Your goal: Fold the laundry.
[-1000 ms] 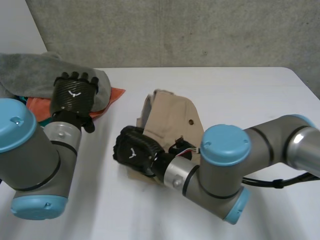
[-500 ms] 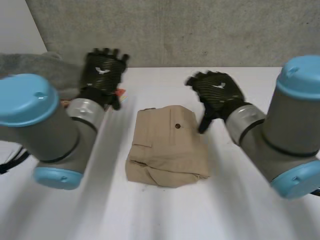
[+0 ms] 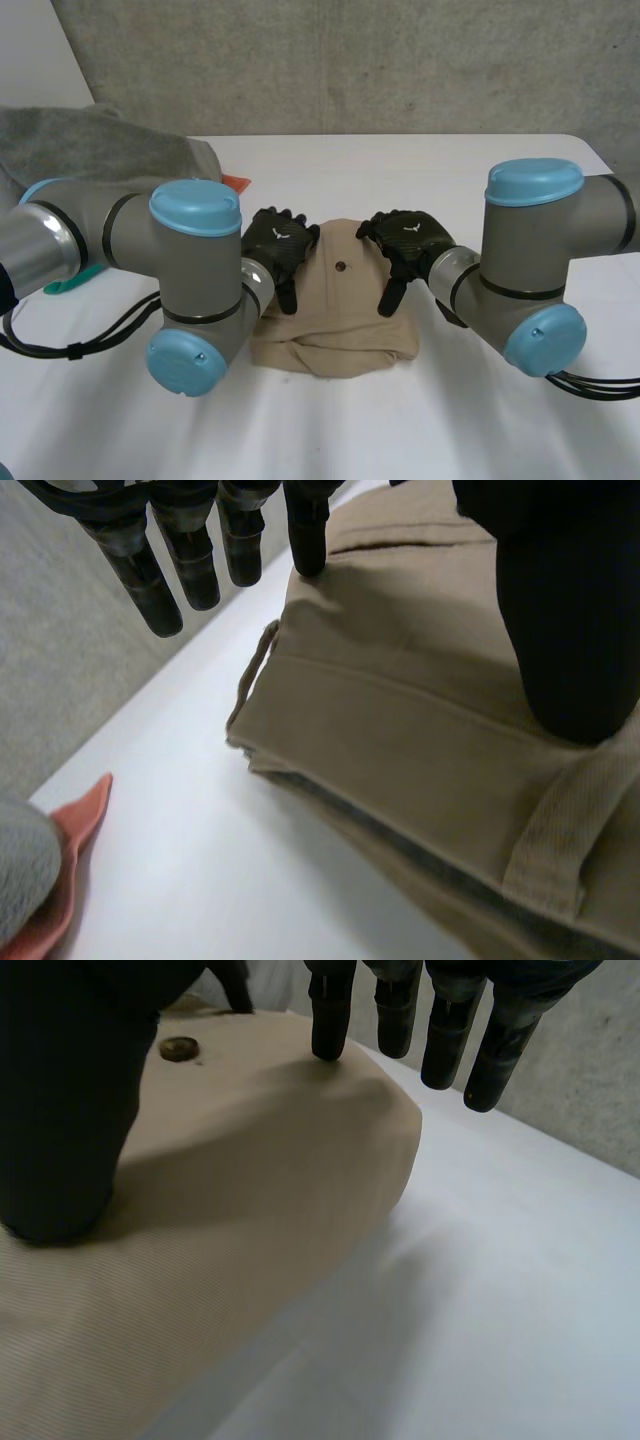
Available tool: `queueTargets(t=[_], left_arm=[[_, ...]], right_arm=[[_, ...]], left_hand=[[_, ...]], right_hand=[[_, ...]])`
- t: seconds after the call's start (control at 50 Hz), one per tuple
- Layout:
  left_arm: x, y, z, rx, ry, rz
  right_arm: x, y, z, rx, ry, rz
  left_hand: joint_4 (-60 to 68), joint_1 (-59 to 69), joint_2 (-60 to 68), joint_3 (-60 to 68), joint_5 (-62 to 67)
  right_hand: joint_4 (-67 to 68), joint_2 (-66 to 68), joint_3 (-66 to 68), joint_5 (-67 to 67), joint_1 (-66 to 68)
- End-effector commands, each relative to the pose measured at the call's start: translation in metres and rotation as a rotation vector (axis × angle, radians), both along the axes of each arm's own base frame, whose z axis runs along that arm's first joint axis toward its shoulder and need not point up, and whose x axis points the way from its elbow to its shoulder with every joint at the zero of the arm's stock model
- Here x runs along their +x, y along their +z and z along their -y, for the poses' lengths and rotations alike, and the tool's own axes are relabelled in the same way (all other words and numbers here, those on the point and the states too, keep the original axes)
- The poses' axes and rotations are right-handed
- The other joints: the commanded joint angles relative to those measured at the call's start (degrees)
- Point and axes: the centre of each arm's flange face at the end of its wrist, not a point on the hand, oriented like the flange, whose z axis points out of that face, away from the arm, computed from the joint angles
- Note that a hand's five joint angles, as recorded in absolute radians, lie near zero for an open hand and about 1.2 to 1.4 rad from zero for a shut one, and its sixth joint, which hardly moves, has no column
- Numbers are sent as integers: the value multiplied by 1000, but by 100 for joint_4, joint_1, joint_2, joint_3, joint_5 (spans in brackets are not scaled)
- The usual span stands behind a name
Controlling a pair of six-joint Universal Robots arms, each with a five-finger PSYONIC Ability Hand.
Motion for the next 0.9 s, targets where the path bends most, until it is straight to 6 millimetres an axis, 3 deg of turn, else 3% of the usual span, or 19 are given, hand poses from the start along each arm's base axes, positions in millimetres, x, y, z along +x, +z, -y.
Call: queueTargets(t=[0.02,0.16,0.38,0.5,0.6,0.68,0.72,0.8,0.9], left_arm=[[7,-16,0,29,7,117],[6,-27,3,41,2,137],[4,-16,4,20,-8,117],[-1,-8,9,1,-22,92],[4,14,12,-30,-2,48],[13,58,7,-94,4,-29],[18,79,-2,-107,-25,-96],[21,96,-19,-90,-125,-186],[25,102,-41,-45,-277,-233]], right_arm=[[1,-18,4,-14,7,-79],[0,-33,5,-29,15,-159],[-1,-20,6,-59,5,-152],[-3,-25,4,-18,3,-171],[-10,-2,2,-31,-56,-113],[-25,25,-8,-38,-140,17],[-34,29,-10,-32,-174,56],[-59,17,-17,41,-250,115],[-64,-11,-36,170,-250,173]], left_hand=[[-24,19,-24,-80,-116],[-41,3,-41,-97,-133],[-58,-14,-58,-114,-150],[-58,-14,-58,-114,-150],[-74,-31,-74,-131,-167],[-142,-98,-142,-198,-234],[-175,-132,-175,-232,-268],[-176,-132,-176,-232,-268],[-142,-98,-142,-198,-234]], right_hand=[[-391,-299,-236,-410,-241],[-391,-299,-236,-410,-241],[-391,-299,-236,-410,-241],[-391,-299,-236,-410,-241],[-391,-299,-236,-410,-241],[-391,-299,-236,-410,-241],[-391,-299,-236,-410,-241],[-391,-299,-236,-410,-241],[-391,-299,-236,-410,-241]])
